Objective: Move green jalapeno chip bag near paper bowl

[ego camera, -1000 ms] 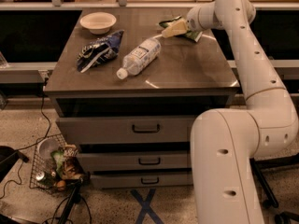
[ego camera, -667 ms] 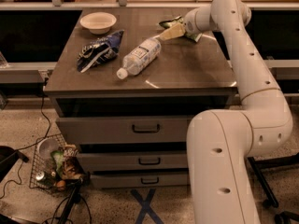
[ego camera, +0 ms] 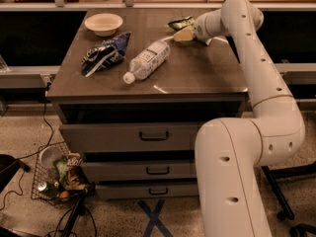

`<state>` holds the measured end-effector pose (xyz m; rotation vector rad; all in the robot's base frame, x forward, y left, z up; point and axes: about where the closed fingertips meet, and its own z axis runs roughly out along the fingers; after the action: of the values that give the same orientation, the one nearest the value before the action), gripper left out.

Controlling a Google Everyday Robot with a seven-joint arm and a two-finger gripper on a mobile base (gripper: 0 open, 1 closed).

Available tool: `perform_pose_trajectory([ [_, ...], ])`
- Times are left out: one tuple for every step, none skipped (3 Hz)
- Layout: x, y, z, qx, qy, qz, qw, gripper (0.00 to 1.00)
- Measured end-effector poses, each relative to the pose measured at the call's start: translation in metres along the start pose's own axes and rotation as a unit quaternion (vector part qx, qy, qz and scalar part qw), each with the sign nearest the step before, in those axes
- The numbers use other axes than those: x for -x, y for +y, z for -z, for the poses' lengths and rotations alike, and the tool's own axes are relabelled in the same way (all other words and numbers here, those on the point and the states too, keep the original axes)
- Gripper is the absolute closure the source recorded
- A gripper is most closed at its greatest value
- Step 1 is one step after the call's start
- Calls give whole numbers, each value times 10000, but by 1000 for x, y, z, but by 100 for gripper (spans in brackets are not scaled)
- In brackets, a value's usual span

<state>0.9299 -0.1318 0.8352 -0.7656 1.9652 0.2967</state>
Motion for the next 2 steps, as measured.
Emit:
perform_pose_trajectory([
  [3, 0, 2, 1, 2, -7, 10000, 60],
  [7, 0, 5, 0, 1, -7, 10000, 83],
])
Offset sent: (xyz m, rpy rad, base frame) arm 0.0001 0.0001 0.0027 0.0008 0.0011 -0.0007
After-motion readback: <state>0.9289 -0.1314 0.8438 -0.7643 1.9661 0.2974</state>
